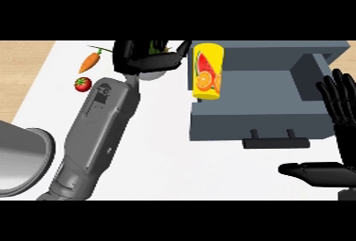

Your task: Pick up the cup, place it into the drawer and close the drawer

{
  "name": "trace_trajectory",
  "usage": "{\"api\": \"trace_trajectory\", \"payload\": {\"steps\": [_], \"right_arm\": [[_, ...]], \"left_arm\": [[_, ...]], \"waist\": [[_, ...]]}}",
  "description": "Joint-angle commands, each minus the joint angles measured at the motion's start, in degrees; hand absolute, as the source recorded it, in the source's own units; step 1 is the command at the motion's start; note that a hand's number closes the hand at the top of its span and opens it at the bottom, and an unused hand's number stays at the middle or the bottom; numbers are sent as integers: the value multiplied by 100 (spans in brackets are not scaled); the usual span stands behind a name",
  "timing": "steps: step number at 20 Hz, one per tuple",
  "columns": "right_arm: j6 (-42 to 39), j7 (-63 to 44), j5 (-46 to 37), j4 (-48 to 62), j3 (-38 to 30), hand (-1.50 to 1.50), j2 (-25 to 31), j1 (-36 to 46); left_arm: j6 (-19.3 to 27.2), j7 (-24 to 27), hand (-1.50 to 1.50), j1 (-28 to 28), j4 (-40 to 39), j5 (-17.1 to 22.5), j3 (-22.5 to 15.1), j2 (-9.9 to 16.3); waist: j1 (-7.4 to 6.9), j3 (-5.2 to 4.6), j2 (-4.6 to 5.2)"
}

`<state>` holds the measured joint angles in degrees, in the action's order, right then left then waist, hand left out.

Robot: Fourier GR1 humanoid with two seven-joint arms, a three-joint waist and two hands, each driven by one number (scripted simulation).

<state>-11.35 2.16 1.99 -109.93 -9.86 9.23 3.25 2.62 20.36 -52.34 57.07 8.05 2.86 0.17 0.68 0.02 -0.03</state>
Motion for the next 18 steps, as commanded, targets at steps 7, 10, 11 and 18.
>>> {"api": "trace_trajectory", "payload": {"steps": [7, 10, 11, 18], "right_arm": [[-162, -117, 157, 36, -78, -150, 128, 115], [-209, -28, 291, 418, -293, -150, 246, 361], [-120, -142, 129, -49, 16, -150, 56, 169], [-161, 74, 121, 294, -69, -150, 75, 251]], "left_arm": [[1109, -222, 150, -1332, -1509, 923, -875, -16], [1163, -292, 150, -1606, -1782, 1176, -937, -16], [1443, -145, 150, -1734, -2133, 1488, -1277, -17], [1395, 115, 150, -1987, -2817, 1895, -1812, -17]], "waist": [[98, 0, 29], [81, 1, 36], [229, 1, 53], [190, 2, 56]]}}
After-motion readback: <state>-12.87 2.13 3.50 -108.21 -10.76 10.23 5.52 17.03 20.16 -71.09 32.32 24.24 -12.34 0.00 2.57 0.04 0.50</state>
